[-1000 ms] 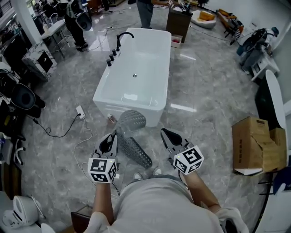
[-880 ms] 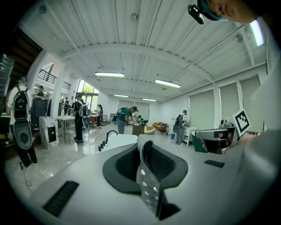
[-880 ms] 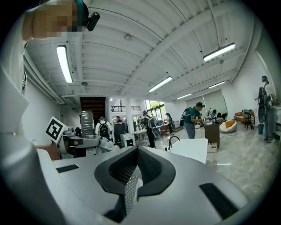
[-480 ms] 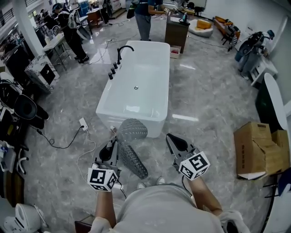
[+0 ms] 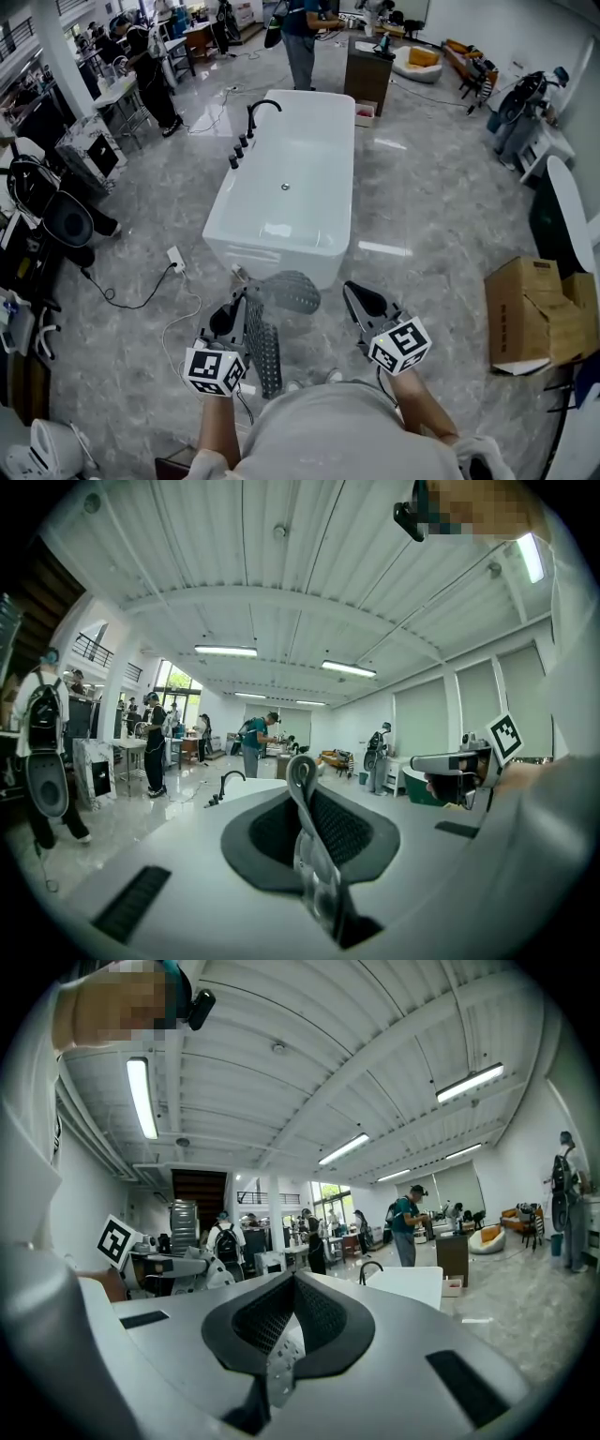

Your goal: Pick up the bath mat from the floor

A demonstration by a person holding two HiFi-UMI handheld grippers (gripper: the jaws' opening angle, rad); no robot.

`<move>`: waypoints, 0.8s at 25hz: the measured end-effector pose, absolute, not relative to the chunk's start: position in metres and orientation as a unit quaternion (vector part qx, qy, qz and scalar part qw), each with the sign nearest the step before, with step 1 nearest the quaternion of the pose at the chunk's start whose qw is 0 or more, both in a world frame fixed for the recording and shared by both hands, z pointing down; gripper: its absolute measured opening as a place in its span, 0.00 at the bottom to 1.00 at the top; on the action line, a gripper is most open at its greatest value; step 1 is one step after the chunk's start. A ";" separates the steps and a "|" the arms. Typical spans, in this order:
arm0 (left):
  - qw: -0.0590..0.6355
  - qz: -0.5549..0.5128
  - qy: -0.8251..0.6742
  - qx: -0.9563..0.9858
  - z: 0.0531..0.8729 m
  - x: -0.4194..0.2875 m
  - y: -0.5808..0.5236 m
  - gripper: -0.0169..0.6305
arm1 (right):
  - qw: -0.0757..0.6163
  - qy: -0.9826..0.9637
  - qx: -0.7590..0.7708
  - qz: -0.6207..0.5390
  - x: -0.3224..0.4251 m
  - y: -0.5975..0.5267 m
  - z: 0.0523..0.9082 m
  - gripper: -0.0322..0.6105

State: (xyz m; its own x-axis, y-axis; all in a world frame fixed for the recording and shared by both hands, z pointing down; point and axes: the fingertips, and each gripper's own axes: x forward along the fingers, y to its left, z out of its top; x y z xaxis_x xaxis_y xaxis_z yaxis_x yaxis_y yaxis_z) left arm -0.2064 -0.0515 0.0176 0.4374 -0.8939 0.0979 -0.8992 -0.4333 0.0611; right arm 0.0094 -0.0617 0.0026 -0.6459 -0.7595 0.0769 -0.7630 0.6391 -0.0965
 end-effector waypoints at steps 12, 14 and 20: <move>0.070 0.024 -0.530 0.845 0.026 -0.205 -0.054 0.09 | 0.040 -0.897 0.437 0.052 0.015 -0.063 0.016 0.09; 0.076 0.023 -0.531 0.844 0.025 -0.206 -0.055 0.09 | 0.040 -0.896 0.440 0.055 0.017 -0.062 0.017 0.09; 0.082 0.030 -0.529 0.844 0.033 -0.198 -0.057 0.09 | 0.035 -0.889 0.452 0.069 0.029 -0.061 0.025 0.09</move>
